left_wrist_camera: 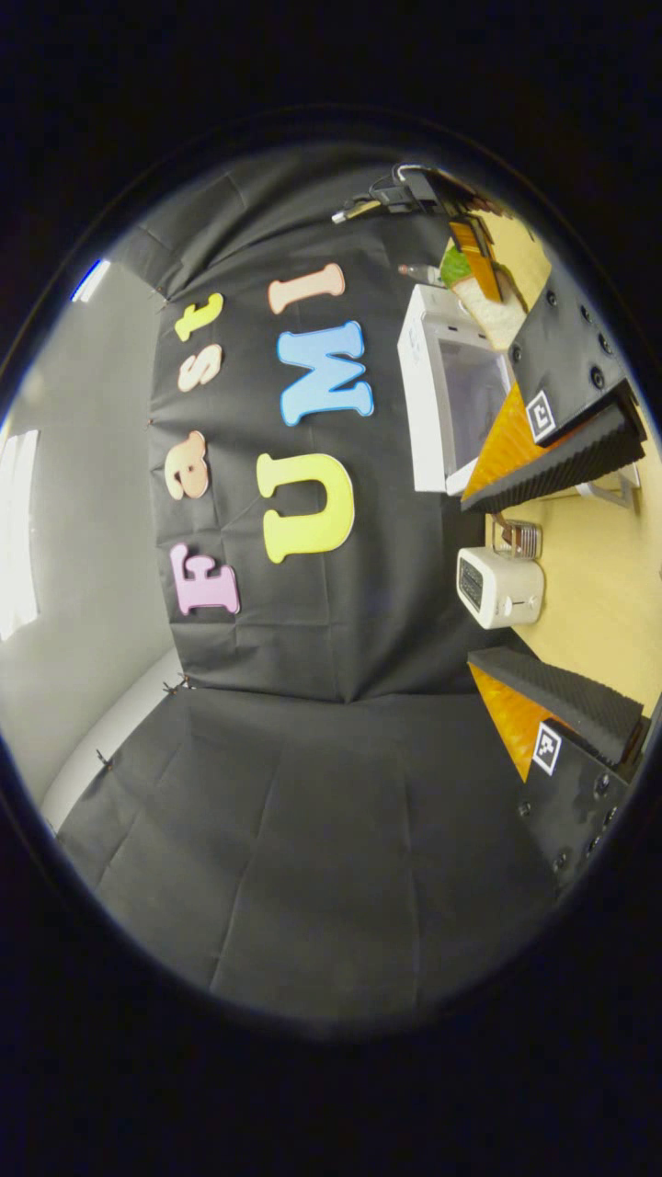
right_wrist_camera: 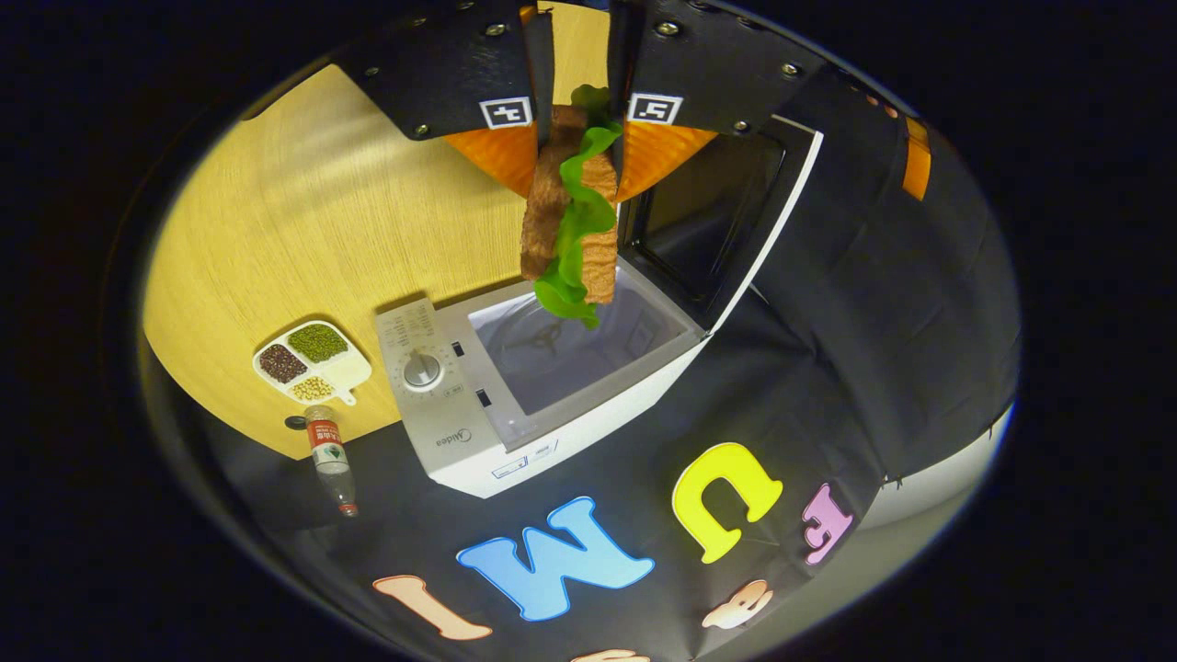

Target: Open the microwave oven with the left hand, put the food in, and close the microwave oven.

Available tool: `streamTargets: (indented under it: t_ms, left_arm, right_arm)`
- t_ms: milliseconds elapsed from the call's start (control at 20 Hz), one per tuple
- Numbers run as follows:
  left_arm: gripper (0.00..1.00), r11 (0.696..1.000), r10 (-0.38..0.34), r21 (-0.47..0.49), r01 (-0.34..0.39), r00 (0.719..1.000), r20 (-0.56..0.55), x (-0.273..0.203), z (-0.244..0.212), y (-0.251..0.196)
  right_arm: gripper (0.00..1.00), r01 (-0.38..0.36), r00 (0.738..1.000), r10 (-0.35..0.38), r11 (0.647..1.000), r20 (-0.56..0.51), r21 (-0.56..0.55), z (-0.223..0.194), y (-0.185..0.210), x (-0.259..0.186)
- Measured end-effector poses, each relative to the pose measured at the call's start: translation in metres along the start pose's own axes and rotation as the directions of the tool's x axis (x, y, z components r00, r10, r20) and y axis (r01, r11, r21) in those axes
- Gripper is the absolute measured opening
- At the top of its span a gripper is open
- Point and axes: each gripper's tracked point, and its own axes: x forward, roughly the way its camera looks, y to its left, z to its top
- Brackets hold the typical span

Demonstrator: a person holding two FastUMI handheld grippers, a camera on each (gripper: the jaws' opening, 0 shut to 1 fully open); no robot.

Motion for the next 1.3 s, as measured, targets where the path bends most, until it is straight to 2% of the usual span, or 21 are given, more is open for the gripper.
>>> streamTargets:
  t_ms: [50, 100, 200, 250, 400, 450, 500, 550, 600, 750, 800, 850, 900, 1050, 1100, 1150, 1200, 1300]
  left_arm:
    - [0.99, 1.0, 0.003, 0.001, -0.003, 1.0, -0.003, 0.004, -0.002, 0.005]
    - [0.95, 1.0, 0.007, 0.001, -0.007, 1.0, -0.009, 0.009, -0.002, 0.01]
    - [0.99, 1.0, 0.009, -0.002, -0.01, 1.0, -0.017, 0.018, -0.009, 0.017]
    - [0.94, 1.0, 0.01, -0.006, -0.01, 1.0, -0.021, 0.021, -0.012, 0.023]
    - [0.94, 1.0, 0.011, -0.012, -0.011, 0.999, -0.035, 0.035, -0.02, 0.033]
    - [0.9, 1.0, 0.012, -0.009, -0.013, 0.999, -0.036, 0.04, -0.023, 0.036]
    - [0.94, 1.0, 0.012, -0.004, -0.012, 0.999, -0.039, 0.047, -0.024, 0.039]
    - [0.94, 1.0, 0.013, 0.001, -0.013, 0.999, -0.042, 0.052, -0.024, 0.042]
    - [0.9, 1.0, 0.015, 0.006, -0.015, 0.999, -0.044, 0.056, -0.023, 0.047]
    - [0.9, 1.0, 0.019, 0.008, -0.019, 0.998, -0.054, 0.062, -0.029, 0.055]
    - [0.94, 1.0, 0.024, 0.011, -0.023, 0.998, -0.057, 0.062, -0.03, 0.057]
    - [0.9, 1.0, 0.028, 0.015, -0.027, 0.998, -0.059, 0.064, -0.032, 0.06]
    - [0.95, 0.999, 0.036, 0.022, -0.035, 0.998, -0.058, 0.067, -0.031, 0.067]
    - [0.95, 0.997, 0.068, 0.03, -0.066, 0.996, -0.064, 0.079, -0.033, 0.087]
    - [0.99, 0.997, 0.076, 0.027, -0.075, 0.995, -0.07, 0.078, -0.036, 0.091]
    - [0.94, 0.996, 0.085, 0.028, -0.083, 0.993, -0.08, 0.078, -0.039, 0.095]
    - [0.99, 0.995, 0.094, 0.034, -0.091, 0.991, -0.093, 0.077, -0.043, 0.1]
    - [0.95, 0.993, 0.113, 0.052, -0.108, 0.988, -0.105, 0.078, -0.047, 0.107]
  right_arm:
    - [0.23, 0.006, 1.0, -0.006, 1.0, 0.012, 0.009, 0.002, 0.002, 0.01]
    - [0.23, 0.012, 1.0, -0.013, 1.0, 0.019, 0.016, 0.004, 0.003, 0.019]
    - [0.23, 0.028, 0.999, -0.029, 1.0, 0.042, 0.012, 0.009, 0.006, 0.036]
    - [0.23, 0.036, 0.998, -0.036, 0.999, 0.048, 0.003, 0.009, 0.008, 0.045]
    - [0.23, 0.048, 0.996, -0.048, 0.999, 0.072, -0.001, 0.016, 0.012, 0.069]
    - [0.23, 0.052, 0.995, -0.053, 0.999, 0.079, 0.005, 0.018, 0.013, 0.078]
    - [0.23, 0.059, 0.995, -0.06, 0.998, 0.085, 0.014, 0.02, 0.014, 0.087]
    - [0.23, 0.061, 0.994, -0.063, 0.998, 0.093, 0.02, 0.022, 0.015, 0.097]
    - [0.23, 0.064, 0.992, -0.067, 0.998, 0.103, 0.029, 0.025, 0.017, 0.106]
    - [0.23, 0.069, 0.987, -0.078, 0.996, 0.142, 0.062, 0.037, 0.02, 0.135]
    - [0.23, 0.071, 0.984, -0.081, 0.995, 0.161, 0.067, 0.042, 0.021, 0.143]
    - [0.23, 0.074, 0.981, -0.086, 0.995, 0.175, 0.072, 0.045, 0.021, 0.152]
    - [0.23, 0.073, 0.978, -0.087, 0.994, 0.189, 0.079, 0.048, 0.021, 0.161]
    - [0.23, 0.074, 0.969, -0.094, 0.993, 0.228, 0.095, 0.06, 0.022, 0.187]
    - [0.23, 0.077, 0.966, -0.098, 0.993, 0.238, 0.094, 0.062, 0.022, 0.195]
    - [0.23, 0.08, 0.963, -0.1, 0.993, 0.249, 0.09, 0.065, 0.021, 0.202]
    - [0.23, 0.083, 0.96, -0.104, 0.993, 0.26, 0.09, 0.068, 0.019, 0.21]
    - [0.23, 0.076, 0.955, -0.104, 0.991, 0.278, 0.109, 0.071, 0.016, 0.225]
